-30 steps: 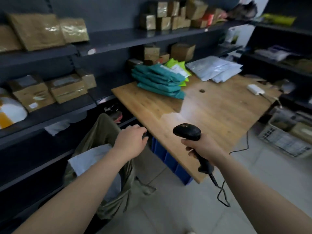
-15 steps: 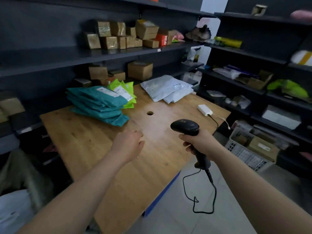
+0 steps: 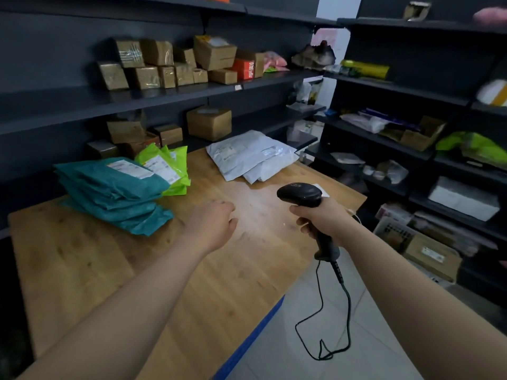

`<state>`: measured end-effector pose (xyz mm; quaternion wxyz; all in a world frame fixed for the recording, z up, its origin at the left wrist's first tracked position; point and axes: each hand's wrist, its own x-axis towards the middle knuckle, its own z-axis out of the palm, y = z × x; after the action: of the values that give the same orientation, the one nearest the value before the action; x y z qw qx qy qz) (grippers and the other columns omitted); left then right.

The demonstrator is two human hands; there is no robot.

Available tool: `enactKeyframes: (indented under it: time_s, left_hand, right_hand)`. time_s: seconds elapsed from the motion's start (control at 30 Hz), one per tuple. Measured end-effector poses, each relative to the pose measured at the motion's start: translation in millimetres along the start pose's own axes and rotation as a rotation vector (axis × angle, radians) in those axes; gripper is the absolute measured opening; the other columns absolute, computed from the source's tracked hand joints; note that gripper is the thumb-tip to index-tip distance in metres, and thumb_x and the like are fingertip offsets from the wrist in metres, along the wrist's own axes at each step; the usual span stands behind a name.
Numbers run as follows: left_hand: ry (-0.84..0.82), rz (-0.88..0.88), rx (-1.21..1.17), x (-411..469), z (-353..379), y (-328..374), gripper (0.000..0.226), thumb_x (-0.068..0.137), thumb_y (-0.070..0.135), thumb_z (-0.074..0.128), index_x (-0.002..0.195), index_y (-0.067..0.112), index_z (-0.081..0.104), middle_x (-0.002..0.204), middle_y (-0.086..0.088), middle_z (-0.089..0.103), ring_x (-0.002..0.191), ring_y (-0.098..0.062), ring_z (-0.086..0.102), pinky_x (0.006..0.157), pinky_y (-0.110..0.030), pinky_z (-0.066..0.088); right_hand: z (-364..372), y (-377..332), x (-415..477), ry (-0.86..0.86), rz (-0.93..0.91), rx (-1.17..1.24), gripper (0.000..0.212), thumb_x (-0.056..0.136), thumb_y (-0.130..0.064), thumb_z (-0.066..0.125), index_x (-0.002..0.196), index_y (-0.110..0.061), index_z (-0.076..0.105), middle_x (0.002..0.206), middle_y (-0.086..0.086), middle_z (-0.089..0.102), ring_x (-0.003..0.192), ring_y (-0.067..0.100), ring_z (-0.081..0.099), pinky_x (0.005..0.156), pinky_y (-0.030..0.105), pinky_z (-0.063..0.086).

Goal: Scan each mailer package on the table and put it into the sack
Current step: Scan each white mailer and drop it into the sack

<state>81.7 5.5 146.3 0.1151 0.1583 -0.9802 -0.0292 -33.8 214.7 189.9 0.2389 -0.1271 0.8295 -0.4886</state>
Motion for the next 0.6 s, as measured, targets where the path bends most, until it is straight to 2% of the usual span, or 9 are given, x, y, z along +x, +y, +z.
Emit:
enactKeyframes:
  time_s: [0.1, 0.27, 0.4, 0.5, 0.6]
  left_hand:
    - [-0.006, -0.026, -0.007, 40.3, 12.3, 0.7, 0.033, 0.094, 0.036, 0.047, 0.12, 0.019, 0.06, 0.12, -0.003, 0.061, 0.111, -0.026, 0.056, 0.083, -0.034, 0.044]
    - [-0.001, -0.076, -0.008, 117.7, 30.2, -11.9, 0.034, 0.094, 0.037, 0.048, 0.119, 0.019, 0.061, 0.119, -0.003, 0.062, 0.11, -0.027, 0.057, 0.086, -0.037, 0.047]
    - [-0.006, -0.101, 0.026, 178.4, 40.9, -25.9, 0.031, 0.093, 0.035, 0.048, 0.116, 0.02, 0.062, 0.112, -0.003, 0.063, 0.105, -0.028, 0.058, 0.08, -0.035, 0.046]
    - [-0.015, -0.118, 0.033, 219.2, 49.6, -32.4, 0.029, 0.093, 0.035, 0.047, 0.111, 0.019, 0.062, 0.106, -0.003, 0.062, 0.101, -0.028, 0.058, 0.076, -0.035, 0.045]
    - [-0.03, -0.149, 0.023, 259.9, 64.9, -38.1, 0.027, 0.093, 0.035, 0.047, 0.109, 0.019, 0.061, 0.107, -0.004, 0.062, 0.101, -0.028, 0.058, 0.072, -0.034, 0.041]
  right_hand:
    - [-12.7, -4.5, 42.9, 0.0, -0.025, -0.015, 0.031, 0.086, -0.026, 0.072, 0.113, -0.015, 0.06, 0.082, 0.009, 0.071, 0.061, 0.017, 0.063, 0.055, 0.028, 0.051]
    - [-26.0, -31.8, 127.5, -0.036, -0.044, -0.06, 0.018, 0.088, -0.028, 0.07, 0.103, -0.021, 0.062, 0.086, 0.01, 0.072, 0.066, 0.018, 0.063, 0.061, 0.03, 0.052]
    - [-35.7, -53.6, 191.5, -0.063, -0.034, -0.043, 0.011, 0.088, -0.025, 0.07, 0.093, -0.018, 0.064, 0.082, 0.01, 0.069, 0.065, 0.019, 0.061, 0.062, 0.03, 0.051]
    - [-41.6, -64.9, 240.6, -0.086, 0.001, -0.044, 0.018, 0.087, -0.026, 0.071, 0.096, -0.01, 0.067, 0.079, 0.01, 0.069, 0.063, 0.018, 0.06, 0.062, 0.031, 0.051]
    - [-43.7, -74.2, 292.0, -0.111, 0.013, -0.06, 0.023, 0.086, -0.026, 0.071, 0.099, -0.007, 0.067, 0.078, 0.01, 0.07, 0.058, 0.018, 0.06, 0.055, 0.028, 0.051]
